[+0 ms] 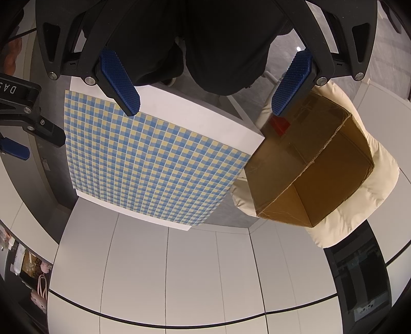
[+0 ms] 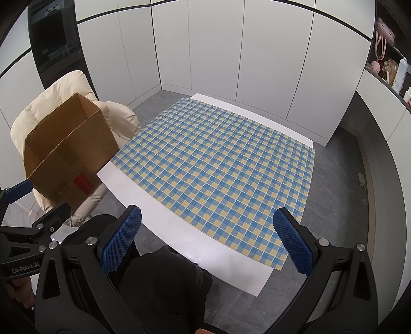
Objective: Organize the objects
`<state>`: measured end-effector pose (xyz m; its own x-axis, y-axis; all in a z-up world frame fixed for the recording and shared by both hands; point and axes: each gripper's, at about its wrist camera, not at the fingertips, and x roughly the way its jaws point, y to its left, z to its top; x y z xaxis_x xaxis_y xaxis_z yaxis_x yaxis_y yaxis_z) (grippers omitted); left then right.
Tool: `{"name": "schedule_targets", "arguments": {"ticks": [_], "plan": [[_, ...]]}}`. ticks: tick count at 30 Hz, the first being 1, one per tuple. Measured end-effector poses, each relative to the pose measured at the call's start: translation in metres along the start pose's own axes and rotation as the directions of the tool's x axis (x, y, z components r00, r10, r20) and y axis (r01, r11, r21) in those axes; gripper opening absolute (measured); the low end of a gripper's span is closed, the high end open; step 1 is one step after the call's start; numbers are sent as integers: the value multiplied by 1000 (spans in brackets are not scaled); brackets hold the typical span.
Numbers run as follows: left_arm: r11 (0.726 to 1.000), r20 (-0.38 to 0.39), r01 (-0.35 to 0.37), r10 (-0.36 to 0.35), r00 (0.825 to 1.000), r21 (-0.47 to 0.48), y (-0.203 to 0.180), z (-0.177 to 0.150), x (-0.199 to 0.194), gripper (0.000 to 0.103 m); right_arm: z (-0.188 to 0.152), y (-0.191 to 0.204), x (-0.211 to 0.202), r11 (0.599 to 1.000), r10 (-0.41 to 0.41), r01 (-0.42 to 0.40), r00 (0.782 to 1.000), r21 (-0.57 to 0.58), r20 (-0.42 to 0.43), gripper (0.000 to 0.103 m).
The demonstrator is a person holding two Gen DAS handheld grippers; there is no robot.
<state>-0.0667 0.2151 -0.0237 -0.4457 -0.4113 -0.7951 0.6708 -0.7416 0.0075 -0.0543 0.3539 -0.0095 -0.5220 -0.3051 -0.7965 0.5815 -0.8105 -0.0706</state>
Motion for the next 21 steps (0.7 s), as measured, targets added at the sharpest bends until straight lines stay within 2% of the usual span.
{"name": "schedule_targets", "arguments": {"ticks": [21], "plan": [[1000,-2,1,-1,1000,-3,2,0,1,102,-2,-1,1,1000,1,-1,1000,3,-2,103]]}}
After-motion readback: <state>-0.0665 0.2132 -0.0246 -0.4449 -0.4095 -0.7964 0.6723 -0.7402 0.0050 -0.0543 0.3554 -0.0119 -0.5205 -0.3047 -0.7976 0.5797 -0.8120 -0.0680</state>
